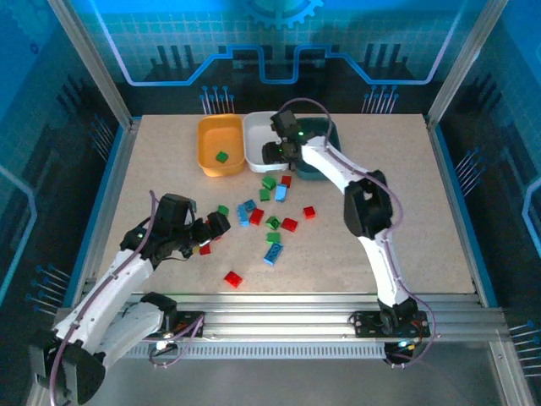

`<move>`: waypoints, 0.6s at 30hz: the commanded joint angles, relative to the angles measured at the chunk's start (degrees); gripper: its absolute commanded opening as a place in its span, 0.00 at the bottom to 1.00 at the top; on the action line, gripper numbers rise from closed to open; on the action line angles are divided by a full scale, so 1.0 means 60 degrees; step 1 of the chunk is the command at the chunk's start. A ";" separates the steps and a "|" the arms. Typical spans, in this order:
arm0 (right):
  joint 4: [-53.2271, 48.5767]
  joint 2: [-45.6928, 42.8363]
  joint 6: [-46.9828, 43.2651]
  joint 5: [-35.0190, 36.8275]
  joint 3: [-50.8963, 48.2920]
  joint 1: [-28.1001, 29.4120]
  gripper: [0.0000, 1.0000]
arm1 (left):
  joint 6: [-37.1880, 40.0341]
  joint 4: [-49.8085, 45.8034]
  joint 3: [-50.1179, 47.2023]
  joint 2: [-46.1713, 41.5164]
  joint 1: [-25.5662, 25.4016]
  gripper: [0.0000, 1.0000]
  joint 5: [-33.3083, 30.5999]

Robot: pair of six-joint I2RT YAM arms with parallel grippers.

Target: Sort the legos into containers by color

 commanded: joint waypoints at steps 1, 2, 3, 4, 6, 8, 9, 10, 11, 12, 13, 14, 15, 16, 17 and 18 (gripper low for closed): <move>0.1294 -0.2806 0.0193 0.0224 -0.2313 0.0089 0.66 | 0.0241 -0.0251 0.0384 0.0355 0.0041 0.99 -0.0452; 0.1597 -0.3394 0.0233 0.0301 -0.3194 0.0139 0.66 | 0.0262 -0.0282 0.0433 0.0537 0.0048 0.99 -0.0529; 0.1883 -0.4035 0.0319 0.0409 -0.4210 0.0189 0.66 | 0.0305 -0.0312 0.0512 0.0734 0.0038 0.99 -0.0646; 0.2170 -0.4632 0.0370 0.0477 -0.5146 0.0242 0.66 | 0.0350 -0.0346 0.0599 0.0940 0.0034 0.99 -0.0768; 0.2461 -0.5558 0.0499 0.0680 -0.6752 0.0309 0.65 | 0.0709 -0.0456 0.0948 0.1395 0.0047 0.98 -0.1048; 0.2659 -0.6326 0.0529 0.0992 -0.7996 0.0335 0.64 | 0.1154 -0.0549 0.1478 0.1991 0.0049 0.93 -0.1499; 0.2737 -0.6643 0.0532 0.1157 -0.8588 0.0307 0.64 | 0.1361 -0.0493 0.1740 0.2383 0.0049 0.90 -0.1647; 0.2774 -0.6877 0.0515 0.1205 -0.9064 0.0278 0.63 | 0.1461 -0.0489 0.2032 0.2834 0.0049 0.88 -0.1736; 0.2757 -0.7014 0.0502 0.1239 -0.9351 0.0242 0.63 | 0.1551 -0.0437 0.2300 0.3235 0.0049 0.83 -0.1673; 0.2721 -0.7176 0.0515 0.1270 -0.9639 0.0186 0.63 | 0.1627 -0.0419 0.2569 0.3662 0.0034 0.78 -0.1639; 0.2712 -0.7305 0.0518 0.1247 -0.9859 0.0139 0.62 | 0.1671 -0.0374 0.2776 0.4105 0.0020 0.73 -0.1731; 0.2738 -0.7439 0.0517 0.1203 -1.0034 0.0082 0.62 | 0.1781 -0.0257 0.2931 0.4429 0.0019 0.70 -0.1850; 0.2811 -0.7569 0.0533 0.1121 -1.0229 0.0011 0.62 | 0.1903 -0.0217 0.3119 0.4809 0.0020 0.69 -0.2009; 0.2869 -0.7709 0.0560 0.1037 -1.0412 -0.0073 0.62 | 0.2005 -0.0277 0.3399 0.5214 0.0012 0.67 -0.2223; 0.2914 -0.7800 0.0573 0.0941 -1.0514 -0.0148 0.62 | 0.2180 -0.0324 0.3664 0.5582 0.0005 0.65 -0.2349; 0.2934 -0.7890 0.0565 0.0850 -1.0606 -0.0223 0.62 | 0.2445 -0.0397 0.3972 0.6021 -0.0009 0.63 -0.2521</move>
